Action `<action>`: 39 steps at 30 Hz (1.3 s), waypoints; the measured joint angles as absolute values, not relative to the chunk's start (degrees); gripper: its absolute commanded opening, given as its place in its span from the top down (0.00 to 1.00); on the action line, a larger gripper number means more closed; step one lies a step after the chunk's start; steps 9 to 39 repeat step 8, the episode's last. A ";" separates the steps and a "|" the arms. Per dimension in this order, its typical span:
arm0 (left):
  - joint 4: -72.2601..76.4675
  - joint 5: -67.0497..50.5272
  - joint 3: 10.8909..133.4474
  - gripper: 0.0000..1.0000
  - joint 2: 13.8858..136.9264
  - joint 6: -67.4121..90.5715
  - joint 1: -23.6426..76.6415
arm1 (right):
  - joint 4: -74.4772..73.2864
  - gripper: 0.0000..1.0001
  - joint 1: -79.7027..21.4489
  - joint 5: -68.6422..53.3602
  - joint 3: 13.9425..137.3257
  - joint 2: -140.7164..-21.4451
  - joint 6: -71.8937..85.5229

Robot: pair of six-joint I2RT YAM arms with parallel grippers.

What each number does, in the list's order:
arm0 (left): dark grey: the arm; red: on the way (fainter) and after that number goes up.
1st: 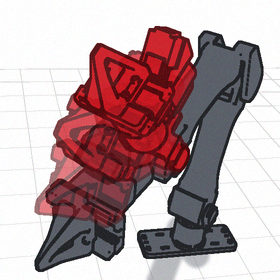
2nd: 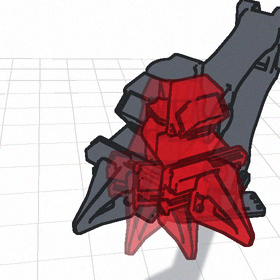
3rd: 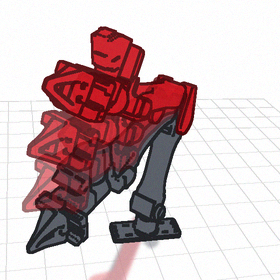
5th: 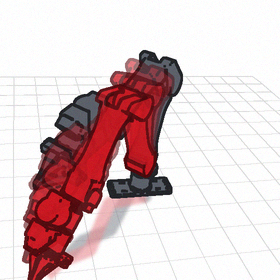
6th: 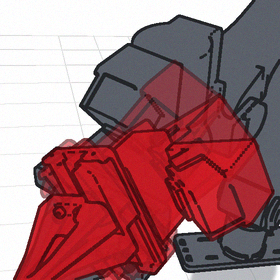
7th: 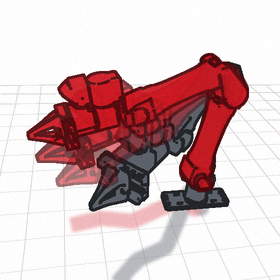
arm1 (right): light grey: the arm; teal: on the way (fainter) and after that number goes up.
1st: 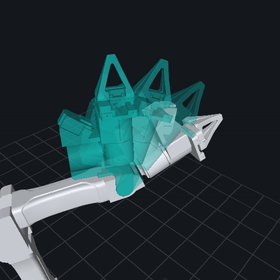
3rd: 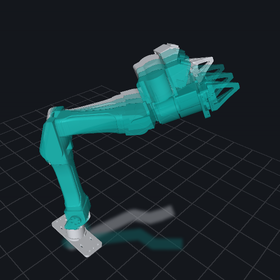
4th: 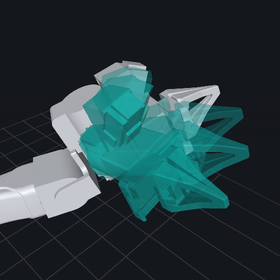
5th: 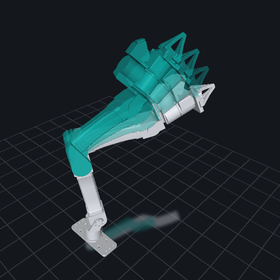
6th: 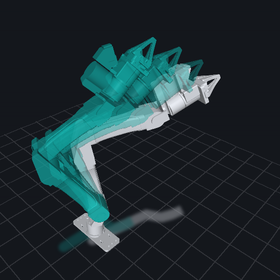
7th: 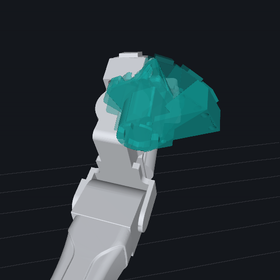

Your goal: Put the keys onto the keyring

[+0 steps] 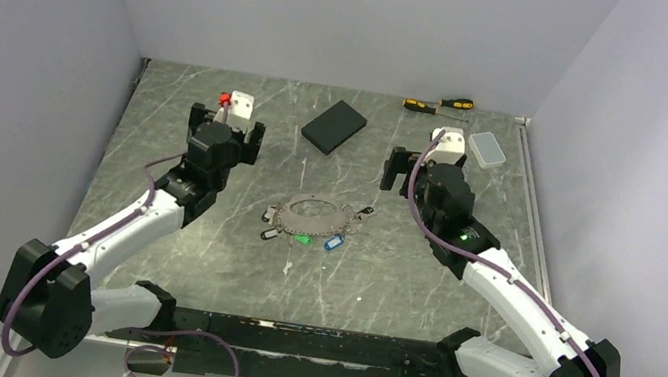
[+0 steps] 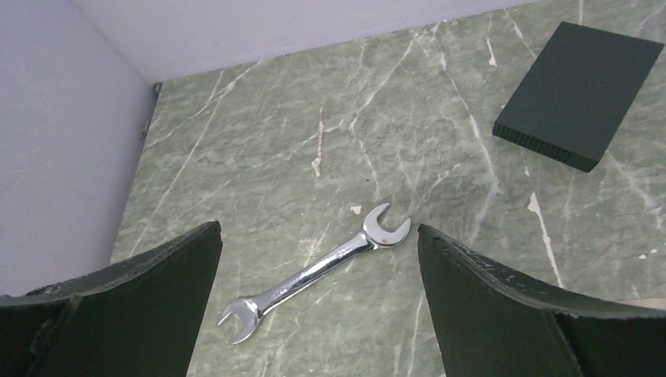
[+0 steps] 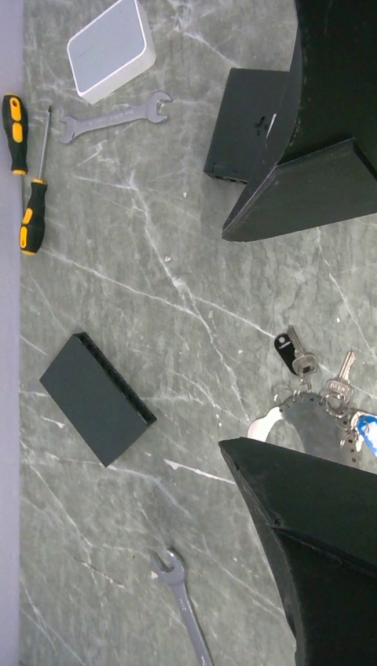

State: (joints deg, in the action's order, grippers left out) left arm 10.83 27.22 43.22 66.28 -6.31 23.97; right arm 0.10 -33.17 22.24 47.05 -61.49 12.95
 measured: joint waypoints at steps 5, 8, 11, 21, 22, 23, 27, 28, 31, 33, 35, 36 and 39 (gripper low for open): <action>10.74 26.26 43.22 0.00 66.26 -4.82 23.97 | 0.69 0.00 -33.17 20.43 46.92 -61.47 14.17; 10.70 25.71 43.22 0.00 66.26 -4.64 23.97 | 1.78 0.00 -33.19 20.53 46.00 -60.64 15.53; 10.70 25.71 43.22 0.00 66.26 -4.64 23.97 | 1.78 0.00 -33.19 20.53 46.00 -60.64 15.53; 10.70 25.71 43.22 0.00 66.26 -4.64 23.97 | 1.78 0.00 -33.19 20.53 46.00 -60.64 15.53; 10.70 25.71 43.22 0.00 66.26 -4.64 23.97 | 1.78 0.00 -33.19 20.53 46.00 -60.64 15.53; 10.70 25.71 43.22 0.00 66.26 -4.64 23.97 | 1.78 0.00 -33.19 20.53 46.00 -60.64 15.53; 10.70 25.71 43.22 0.00 66.26 -4.64 23.97 | 1.78 0.00 -33.19 20.53 46.00 -60.64 15.53; 10.70 25.71 43.22 0.00 66.26 -4.64 23.97 | 1.78 0.00 -33.19 20.53 46.00 -60.64 15.53; 10.70 25.71 43.22 0.00 66.26 -4.64 23.97 | 1.78 0.00 -33.19 20.53 46.00 -60.64 15.53; 10.70 25.71 43.22 0.00 66.26 -4.64 23.97 | 1.78 0.00 -33.19 20.53 46.00 -60.64 15.53; 10.70 25.71 43.22 0.00 66.26 -4.64 23.97 | 1.78 0.00 -33.19 20.53 46.00 -60.64 15.53; 10.70 25.71 43.22 0.00 66.26 -4.64 23.97 | 1.78 0.00 -33.19 20.53 46.00 -60.64 15.53; 10.70 25.71 43.22 0.00 66.26 -4.64 23.97 | 1.78 0.00 -33.19 20.53 46.00 -60.64 15.53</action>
